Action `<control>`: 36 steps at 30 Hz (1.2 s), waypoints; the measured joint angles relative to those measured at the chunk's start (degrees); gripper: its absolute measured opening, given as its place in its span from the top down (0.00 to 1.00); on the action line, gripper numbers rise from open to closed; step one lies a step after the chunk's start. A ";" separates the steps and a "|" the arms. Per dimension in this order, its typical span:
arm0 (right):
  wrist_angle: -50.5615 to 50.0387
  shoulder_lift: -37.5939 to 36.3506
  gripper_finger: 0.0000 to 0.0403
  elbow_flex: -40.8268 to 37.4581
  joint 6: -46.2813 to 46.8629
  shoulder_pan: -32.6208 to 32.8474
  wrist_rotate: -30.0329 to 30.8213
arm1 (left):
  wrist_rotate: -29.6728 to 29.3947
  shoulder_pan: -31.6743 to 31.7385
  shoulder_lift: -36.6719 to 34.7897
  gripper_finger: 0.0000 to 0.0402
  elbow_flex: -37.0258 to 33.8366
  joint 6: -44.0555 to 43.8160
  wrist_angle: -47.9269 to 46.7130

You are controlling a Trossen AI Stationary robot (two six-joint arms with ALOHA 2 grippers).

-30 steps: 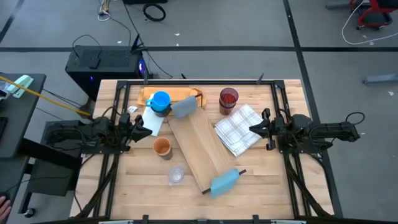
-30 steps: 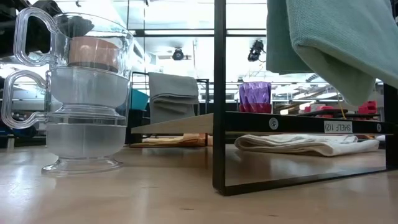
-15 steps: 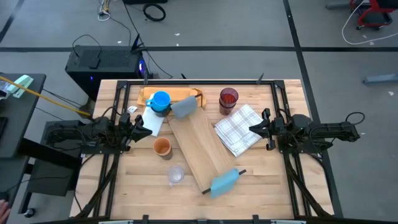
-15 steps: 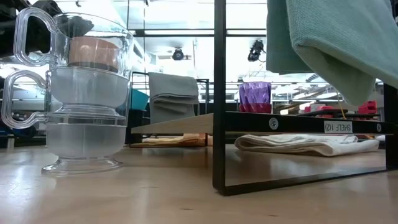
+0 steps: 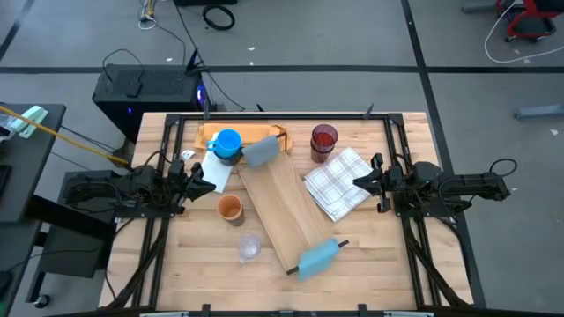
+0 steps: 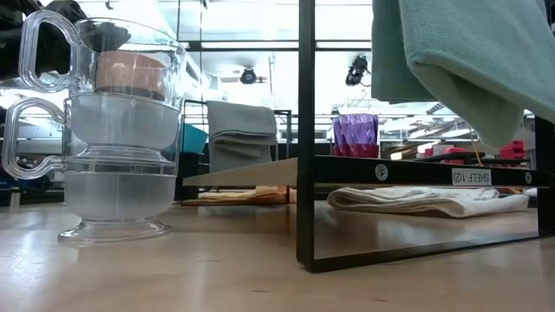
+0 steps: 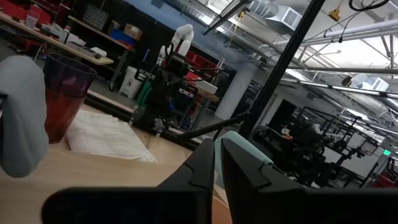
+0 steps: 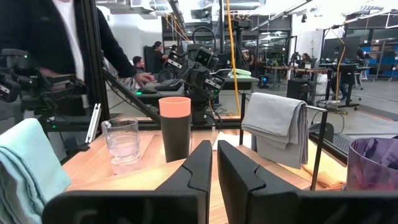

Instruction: Stack small to large cups/mugs on shelf

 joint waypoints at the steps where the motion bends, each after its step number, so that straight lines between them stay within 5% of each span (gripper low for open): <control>1: 0.00 0.00 0.92 -0.01 0.00 0.00 -0.01 | 0.02 0.01 0.00 0.92 0.01 0.00 0.00; 36: 0.00 0.00 0.92 0.00 0.01 0.00 0.00 | 0.00 0.00 0.00 0.90 0.01 0.00 0.00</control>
